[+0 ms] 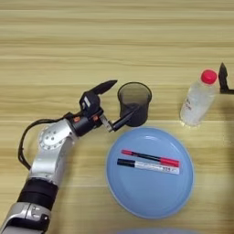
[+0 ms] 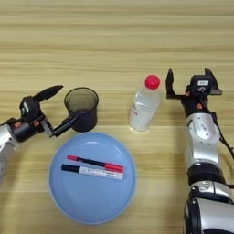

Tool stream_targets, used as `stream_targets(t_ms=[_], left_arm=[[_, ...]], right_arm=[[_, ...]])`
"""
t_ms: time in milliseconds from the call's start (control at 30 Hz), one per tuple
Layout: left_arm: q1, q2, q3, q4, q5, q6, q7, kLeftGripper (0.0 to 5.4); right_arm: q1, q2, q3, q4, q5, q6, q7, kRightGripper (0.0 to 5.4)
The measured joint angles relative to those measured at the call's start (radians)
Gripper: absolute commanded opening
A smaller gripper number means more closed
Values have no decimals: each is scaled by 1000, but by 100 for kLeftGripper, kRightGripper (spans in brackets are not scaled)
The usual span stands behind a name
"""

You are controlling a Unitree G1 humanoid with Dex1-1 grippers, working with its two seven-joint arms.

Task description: Move the objects on the table

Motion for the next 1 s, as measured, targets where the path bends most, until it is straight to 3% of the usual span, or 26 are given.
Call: stream_targets(t_ms=[433,800,1000], left_arm=[[0,3,-6,46,40,-21,21,540],[65,51,6,-5,58,-15,52,540],[77,73,6,-11,54,31,49,540]], right_arm=[[0,0,2,0,0,0,0,537],[0,0,2,3,0,0,0,537],[0,0,2,3,0,-1,0,537]])
